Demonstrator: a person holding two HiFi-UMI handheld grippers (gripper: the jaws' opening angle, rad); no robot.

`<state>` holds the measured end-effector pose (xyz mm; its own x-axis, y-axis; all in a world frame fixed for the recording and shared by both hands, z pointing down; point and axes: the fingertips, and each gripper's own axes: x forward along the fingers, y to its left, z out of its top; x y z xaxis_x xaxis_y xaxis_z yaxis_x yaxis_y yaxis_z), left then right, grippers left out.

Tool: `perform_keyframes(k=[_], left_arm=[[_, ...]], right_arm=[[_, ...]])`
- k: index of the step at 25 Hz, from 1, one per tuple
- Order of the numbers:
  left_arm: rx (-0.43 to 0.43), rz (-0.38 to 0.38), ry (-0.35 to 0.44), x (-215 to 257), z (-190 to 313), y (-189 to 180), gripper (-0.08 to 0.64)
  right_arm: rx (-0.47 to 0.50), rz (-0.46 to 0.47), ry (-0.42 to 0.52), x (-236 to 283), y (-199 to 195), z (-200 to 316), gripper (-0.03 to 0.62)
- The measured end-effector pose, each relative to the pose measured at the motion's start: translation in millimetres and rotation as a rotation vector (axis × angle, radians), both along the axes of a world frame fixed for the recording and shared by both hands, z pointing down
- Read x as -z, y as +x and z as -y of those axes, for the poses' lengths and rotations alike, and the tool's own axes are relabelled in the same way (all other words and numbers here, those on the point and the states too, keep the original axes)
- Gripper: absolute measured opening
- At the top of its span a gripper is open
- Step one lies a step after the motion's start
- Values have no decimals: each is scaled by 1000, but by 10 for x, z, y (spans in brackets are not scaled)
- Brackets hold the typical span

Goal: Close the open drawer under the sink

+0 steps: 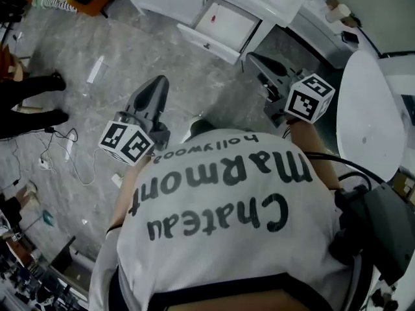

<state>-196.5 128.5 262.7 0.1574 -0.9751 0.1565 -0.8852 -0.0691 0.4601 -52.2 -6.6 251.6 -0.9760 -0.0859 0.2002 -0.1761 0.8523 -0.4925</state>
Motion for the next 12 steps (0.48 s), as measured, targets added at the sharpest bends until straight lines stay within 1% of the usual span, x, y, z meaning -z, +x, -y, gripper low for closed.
perform_keyframes(k=[3,6,12], left_arm=[[-62,2,-3,-25,130,-221,9],[-126,-1,0,-36,259,-396,8],[-231,16,22,-62,517,-575,9]], right_arm=[[-75,-4,5,-4,-94,61,12],[-162,15,-9,21,-163,105,12],[-268,14,16,19,-182,111,12]])
